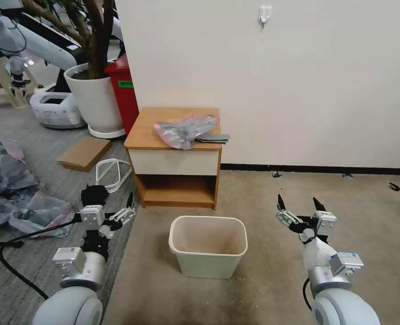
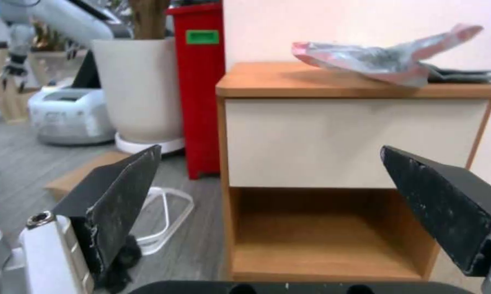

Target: Pick up the garbage bag from the table and place it over the trash can.

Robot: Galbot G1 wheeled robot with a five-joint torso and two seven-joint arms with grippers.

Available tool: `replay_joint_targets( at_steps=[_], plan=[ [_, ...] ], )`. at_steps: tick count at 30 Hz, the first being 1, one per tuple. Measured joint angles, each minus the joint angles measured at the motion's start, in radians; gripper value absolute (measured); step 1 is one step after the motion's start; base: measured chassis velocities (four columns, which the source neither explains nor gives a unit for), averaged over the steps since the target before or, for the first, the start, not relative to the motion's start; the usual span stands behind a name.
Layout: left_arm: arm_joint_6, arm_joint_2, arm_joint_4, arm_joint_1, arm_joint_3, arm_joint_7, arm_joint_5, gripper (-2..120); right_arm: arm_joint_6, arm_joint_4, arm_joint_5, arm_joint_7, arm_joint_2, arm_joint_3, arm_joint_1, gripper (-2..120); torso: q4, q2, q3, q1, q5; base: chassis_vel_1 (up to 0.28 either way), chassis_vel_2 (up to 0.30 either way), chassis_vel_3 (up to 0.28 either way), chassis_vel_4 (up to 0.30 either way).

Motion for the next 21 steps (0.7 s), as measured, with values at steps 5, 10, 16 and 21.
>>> replay_joint_targets(
  at_steps=[5, 10, 16, 21],
  plan=[
    [-0.067, 0.007, 0.050, 0.000, 0.006, 0.030, -0.001, 100, 0.014, -0.025, 0.043, 0.014, -0.012, -0.019, 0.044, 100, 0.0000, 0.000, 0.000, 0.000, 0.0000, 0.000, 0.000, 0.000, 0.000],
    [-0.092, 0.002, 0.078, -0.004, -0.002, 0.039, -0.010, 100, 0.010, -0.067, 0.152, 0.051, -0.034, -0.064, 0.138, 100, 0.0002, 0.000, 0.000, 0.000, 0.0002, 0.000, 0.000, 0.000, 0.000],
    [-0.117, -0.006, 0.083, -0.006, -0.009, 0.040, -0.024, 100, -0.029, -0.122, 0.360, 0.113, -0.064, -0.132, 0.277, 100, 0.0001, 0.000, 0.000, 0.000, 0.0004, 0.000, 0.000, 0.000, 0.000],
    [-0.125, -0.014, 0.082, 0.005, -0.019, 0.041, -0.025, 100, -0.097, -0.138, 0.583, 0.207, -0.073, -0.180, 0.370, 100, 0.0001, 0.000, 0.000, 0.000, 0.0003, 0.000, 0.000, 0.000, 0.000]
  ],
)
